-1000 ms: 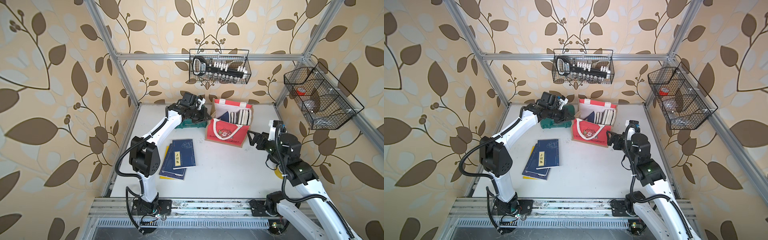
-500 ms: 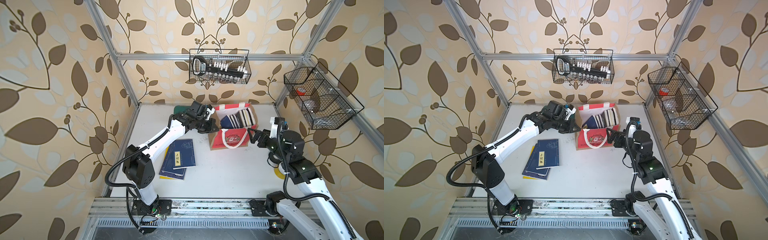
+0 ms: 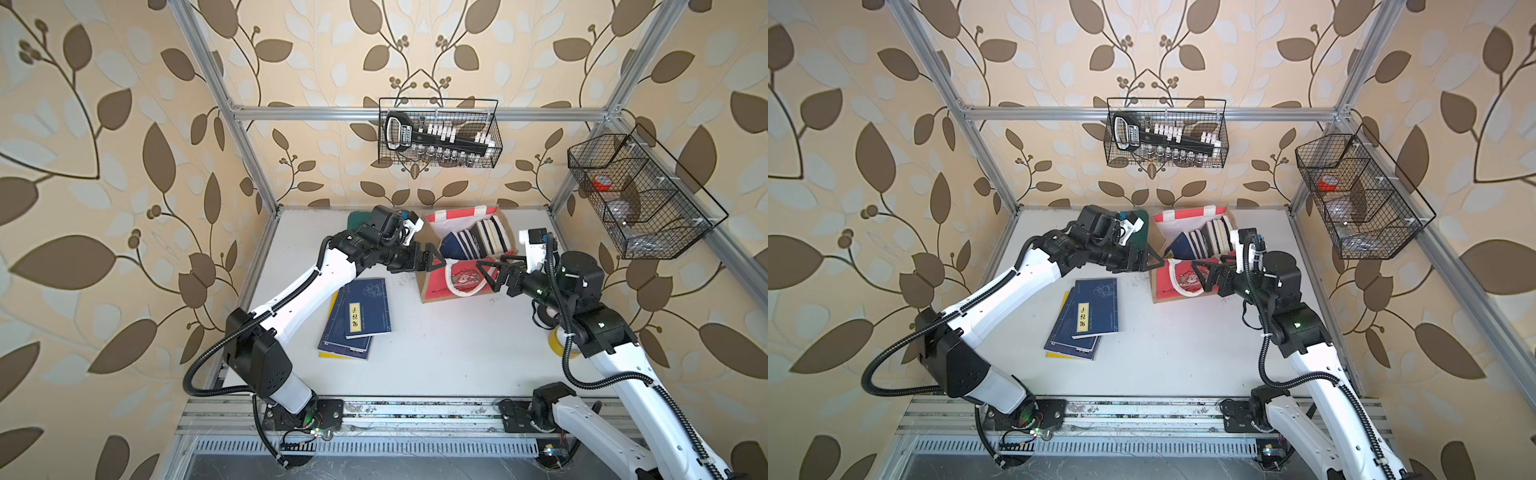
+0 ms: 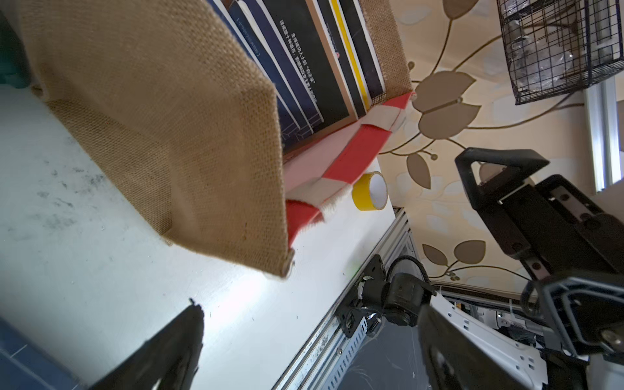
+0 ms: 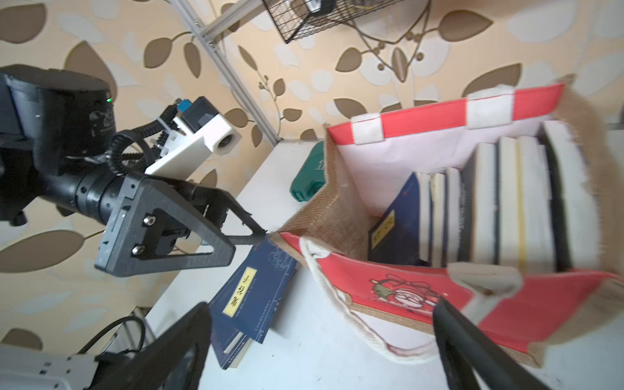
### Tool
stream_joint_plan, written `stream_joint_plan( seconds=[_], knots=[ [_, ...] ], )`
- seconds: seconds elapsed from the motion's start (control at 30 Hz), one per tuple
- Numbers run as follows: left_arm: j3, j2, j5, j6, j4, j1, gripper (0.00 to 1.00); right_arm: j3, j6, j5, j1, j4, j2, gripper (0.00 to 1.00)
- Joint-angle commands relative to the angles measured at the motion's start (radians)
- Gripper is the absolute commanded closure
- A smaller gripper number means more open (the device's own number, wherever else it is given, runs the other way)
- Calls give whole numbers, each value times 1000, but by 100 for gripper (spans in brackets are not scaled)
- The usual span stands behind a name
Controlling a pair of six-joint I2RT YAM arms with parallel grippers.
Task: Put the books into the canvas bag
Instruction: Adjust the canvas bag at the center of the board, then pick up the books from the book.
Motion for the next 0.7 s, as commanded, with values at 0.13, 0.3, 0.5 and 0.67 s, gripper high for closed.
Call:
stream_joint_plan(
  seconds=[0.13, 0.3, 0.5, 0.67],
  knots=[
    [-196, -203, -59, -18, -59, 185, 1, -61, 54, 116, 323, 104, 72, 1],
    [-311, -294, -156, -23, -138, 273, 1, -70, 83, 262, 528, 169, 207, 1],
    [-413, -335, -229, -41, -180, 334, 1, -69, 103, 302, 629, 286, 381, 1],
    [-488, -343, -236, -63, -164, 400, 1, -43, 110, 365, 639, 280, 498, 1]
  ],
)
